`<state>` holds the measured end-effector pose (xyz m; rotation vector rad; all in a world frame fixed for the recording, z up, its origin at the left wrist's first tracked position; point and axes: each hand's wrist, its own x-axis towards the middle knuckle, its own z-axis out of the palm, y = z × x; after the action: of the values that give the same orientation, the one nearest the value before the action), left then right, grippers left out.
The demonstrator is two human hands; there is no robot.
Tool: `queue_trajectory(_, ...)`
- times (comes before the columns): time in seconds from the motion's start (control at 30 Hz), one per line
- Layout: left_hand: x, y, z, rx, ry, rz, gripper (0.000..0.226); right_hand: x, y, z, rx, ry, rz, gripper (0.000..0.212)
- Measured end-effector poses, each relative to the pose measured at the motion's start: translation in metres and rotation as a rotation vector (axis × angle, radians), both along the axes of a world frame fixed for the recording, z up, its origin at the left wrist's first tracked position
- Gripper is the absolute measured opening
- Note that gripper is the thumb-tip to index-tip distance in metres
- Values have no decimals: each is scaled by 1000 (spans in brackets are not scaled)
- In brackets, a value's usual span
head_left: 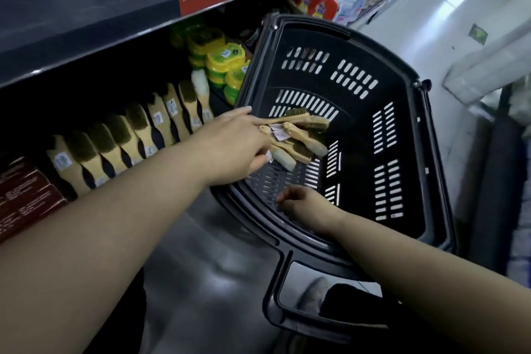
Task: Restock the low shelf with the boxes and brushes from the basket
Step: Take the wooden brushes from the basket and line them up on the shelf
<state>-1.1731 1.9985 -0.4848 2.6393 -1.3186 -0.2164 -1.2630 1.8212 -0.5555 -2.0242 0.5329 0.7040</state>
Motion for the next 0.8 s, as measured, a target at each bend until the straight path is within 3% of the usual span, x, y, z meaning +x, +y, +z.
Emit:
queue_trajectory(0.13, -2, 0, 2, 38, 42, -109, 26, 1, 3, -1, 72, 66, 65, 16)
queue_trajectory(0.2, -4, -1, 0, 63, 70, -118, 25, 25, -5, -6, 3, 53, 169, 8)
queue_trajectory(0.27, -3, -2, -1, 33, 53, -119, 23, 65, -20, -18, -99, -54, 143, 7)
queue_trajectory(0.37, 2, -4, -4, -76, 44, -120, 20, 131, -55, -54, -371, -159, 45, 28)
queue_trajectory(0.47, 5, -5, -9, -75, 29, -140, 28, 169, -78, -98, -430, -87, -9, 64)
queue_trajectory(0.57, 7, -6, -12, -38, 2, -133, 43, 185, -82, -140, -556, -22, 60, 74)
queue_trajectory(0.63, 7, -7, -12, -1, -10, -135, 46, 188, -82, -153, -642, 16, 175, 71)
queue_trajectory(0.8, 6, -12, -8, 67, 27, -108, 45, 167, -88, -158, -870, -85, 487, 38)
